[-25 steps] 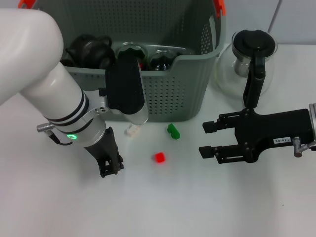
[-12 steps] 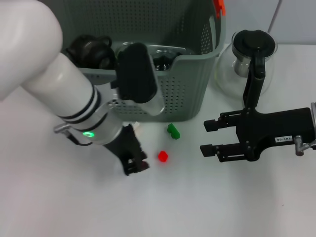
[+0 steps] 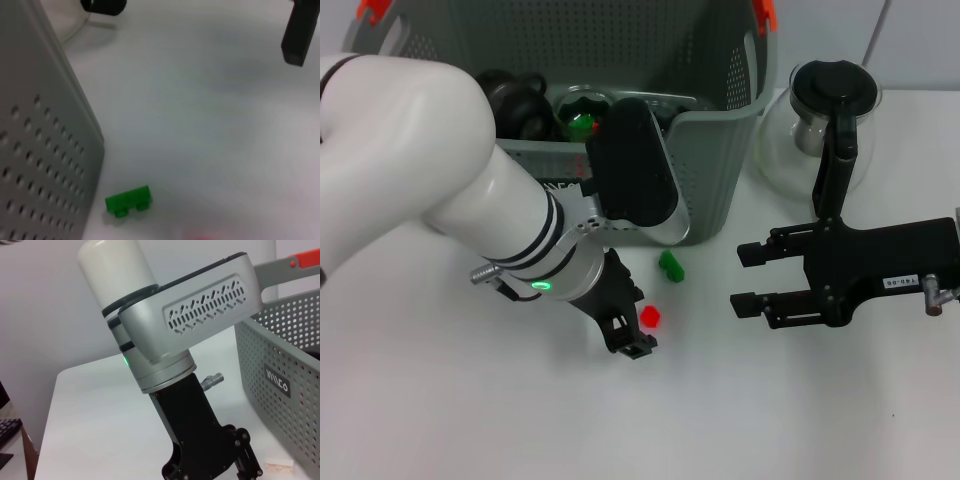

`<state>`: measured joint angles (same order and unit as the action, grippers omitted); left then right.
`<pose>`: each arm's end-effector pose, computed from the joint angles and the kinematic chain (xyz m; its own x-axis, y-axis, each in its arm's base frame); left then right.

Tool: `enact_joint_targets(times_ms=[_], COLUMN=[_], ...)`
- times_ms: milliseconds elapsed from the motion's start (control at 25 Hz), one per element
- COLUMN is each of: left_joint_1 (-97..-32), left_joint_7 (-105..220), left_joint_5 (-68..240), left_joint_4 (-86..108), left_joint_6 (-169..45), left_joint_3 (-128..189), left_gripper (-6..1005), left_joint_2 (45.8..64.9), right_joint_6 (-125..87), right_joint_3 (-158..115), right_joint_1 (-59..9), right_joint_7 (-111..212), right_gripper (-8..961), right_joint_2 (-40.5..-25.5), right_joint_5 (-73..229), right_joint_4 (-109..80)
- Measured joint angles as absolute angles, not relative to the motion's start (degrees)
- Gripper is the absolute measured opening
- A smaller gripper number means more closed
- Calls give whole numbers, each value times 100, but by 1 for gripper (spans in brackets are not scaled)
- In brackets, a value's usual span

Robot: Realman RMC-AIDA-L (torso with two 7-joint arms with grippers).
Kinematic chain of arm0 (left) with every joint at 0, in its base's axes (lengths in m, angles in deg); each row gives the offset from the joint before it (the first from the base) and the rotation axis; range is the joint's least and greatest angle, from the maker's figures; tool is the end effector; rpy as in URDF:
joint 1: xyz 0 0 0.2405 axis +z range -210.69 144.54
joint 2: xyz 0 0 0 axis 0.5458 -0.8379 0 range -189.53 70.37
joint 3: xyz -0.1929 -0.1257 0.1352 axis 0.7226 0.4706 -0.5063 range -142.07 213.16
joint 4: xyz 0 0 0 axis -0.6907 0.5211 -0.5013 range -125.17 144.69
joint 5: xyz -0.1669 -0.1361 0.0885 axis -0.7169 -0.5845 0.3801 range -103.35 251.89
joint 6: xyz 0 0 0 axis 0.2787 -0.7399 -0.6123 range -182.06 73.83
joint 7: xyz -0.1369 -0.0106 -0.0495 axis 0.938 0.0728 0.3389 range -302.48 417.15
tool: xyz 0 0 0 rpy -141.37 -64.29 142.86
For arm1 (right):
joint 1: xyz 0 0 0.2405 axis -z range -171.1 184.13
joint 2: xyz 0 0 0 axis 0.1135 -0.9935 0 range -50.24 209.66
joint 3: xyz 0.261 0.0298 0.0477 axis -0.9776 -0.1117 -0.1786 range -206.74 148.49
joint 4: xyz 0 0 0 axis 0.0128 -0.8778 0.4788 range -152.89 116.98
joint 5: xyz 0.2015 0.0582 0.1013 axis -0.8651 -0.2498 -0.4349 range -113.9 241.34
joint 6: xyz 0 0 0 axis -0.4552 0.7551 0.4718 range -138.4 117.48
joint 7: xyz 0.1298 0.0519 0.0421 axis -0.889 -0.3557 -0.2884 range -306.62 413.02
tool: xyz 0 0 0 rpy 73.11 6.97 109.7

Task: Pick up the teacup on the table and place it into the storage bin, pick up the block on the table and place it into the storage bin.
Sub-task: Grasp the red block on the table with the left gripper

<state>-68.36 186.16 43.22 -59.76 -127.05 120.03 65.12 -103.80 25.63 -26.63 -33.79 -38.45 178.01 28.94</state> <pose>-0.1557 0.3656 -0.1062 0.9132 0.2097 -0.3493 0.1170 -0.9563 -0.2680 0.2309 0.3623 -0.0116 0.9058 -0.2598 -0.3346 -0.2797 -0.9600 -0.0118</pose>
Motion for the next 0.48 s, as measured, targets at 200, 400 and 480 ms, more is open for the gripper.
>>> enact_joint_targets(times_ms=[200, 400, 480], left_joint_1=[-6868, -6961, -6986], left_joint_7=[18625, 18685, 18711], left_joint_5=[4304, 4295, 4294], left_joint_4=[-5884, -5699, -5655], left_joint_6=[-12517, -12365, -12342], left_joint_3=[11937, 11839, 11828], left_gripper=[551, 579, 580], left_joint_2=[6514, 6514, 6514], right_joint_6=[-10381, -10382, -10382], right_joint_3=[2563, 2563, 2563], right_joint_1=[-2668, -2663, -2662], right_joint_7=[-3368, -3374, -3375], right_gripper=[676, 676, 676], right_joint_2=[-3840, -3841, -3842], right_joint_5=[17798, 17797, 17797], right_joint_4=[2887, 2887, 2883])
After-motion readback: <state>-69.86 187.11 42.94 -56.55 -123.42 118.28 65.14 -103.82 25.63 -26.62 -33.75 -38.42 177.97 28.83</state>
